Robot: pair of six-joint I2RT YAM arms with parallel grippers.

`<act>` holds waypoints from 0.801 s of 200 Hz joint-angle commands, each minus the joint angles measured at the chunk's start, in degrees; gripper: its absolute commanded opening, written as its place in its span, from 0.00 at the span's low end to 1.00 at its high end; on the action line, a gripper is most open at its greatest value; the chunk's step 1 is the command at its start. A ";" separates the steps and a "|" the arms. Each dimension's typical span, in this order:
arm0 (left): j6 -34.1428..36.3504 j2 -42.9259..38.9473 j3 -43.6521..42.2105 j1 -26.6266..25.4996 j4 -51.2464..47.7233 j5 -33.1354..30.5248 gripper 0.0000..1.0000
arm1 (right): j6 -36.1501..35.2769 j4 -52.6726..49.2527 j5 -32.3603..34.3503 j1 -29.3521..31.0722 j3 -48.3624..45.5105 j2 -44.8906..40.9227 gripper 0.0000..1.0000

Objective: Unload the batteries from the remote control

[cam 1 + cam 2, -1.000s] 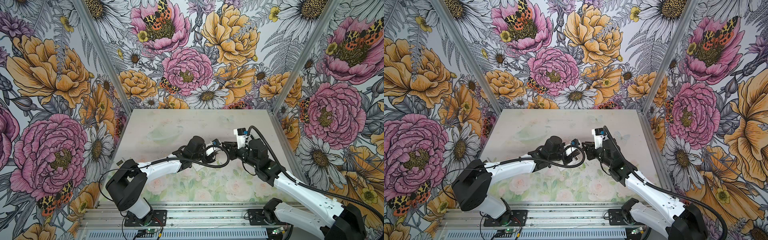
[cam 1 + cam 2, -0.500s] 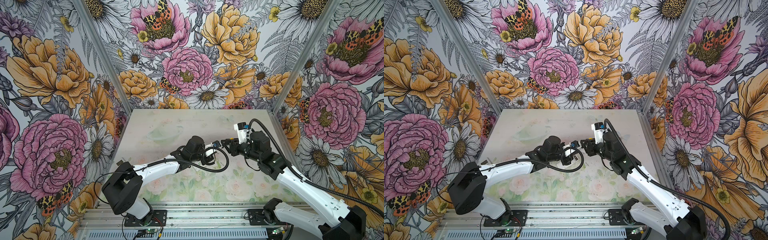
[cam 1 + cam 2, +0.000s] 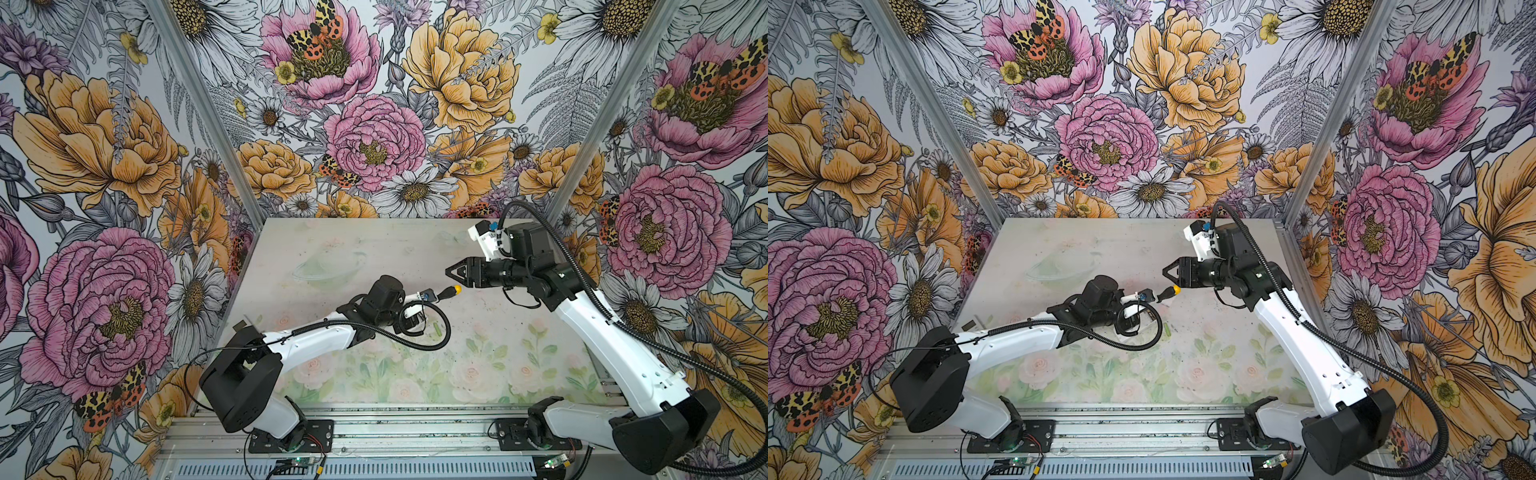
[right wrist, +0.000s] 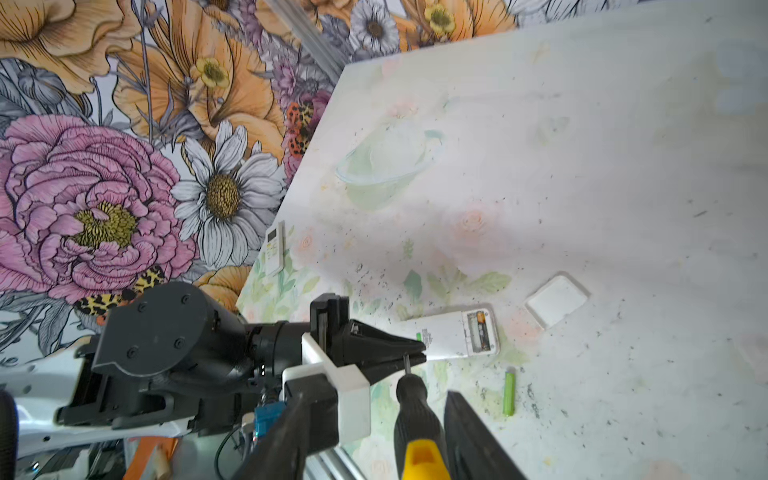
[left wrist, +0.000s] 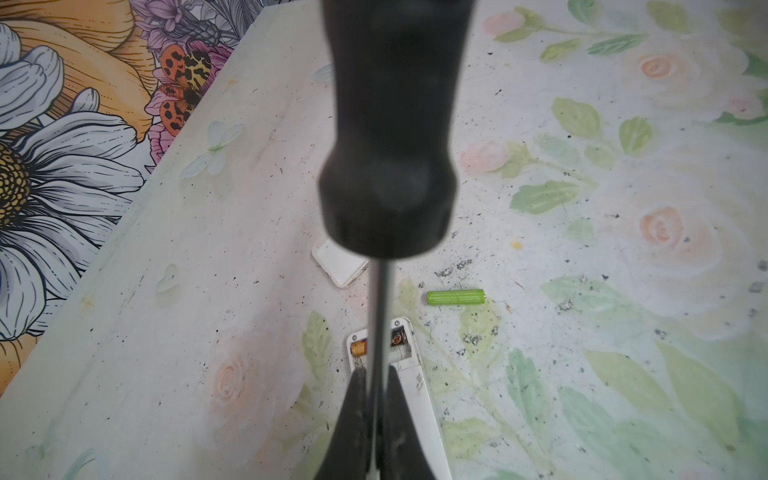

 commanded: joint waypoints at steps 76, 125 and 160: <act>3.97 -1.94 -0.02 0.65 -2.20 0.75 0.00 | -7.44 -11.11 -5.22 1.72 2.22 6.38 0.51; 4.60 -1.41 0.96 -0.01 -2.31 0.59 0.00 | -6.99 -9.67 -3.01 2.51 1.91 8.44 0.45; 4.96 -1.32 1.26 -0.69 -2.33 -0.05 0.00 | -6.98 -8.87 -3.56 2.76 1.73 9.45 0.39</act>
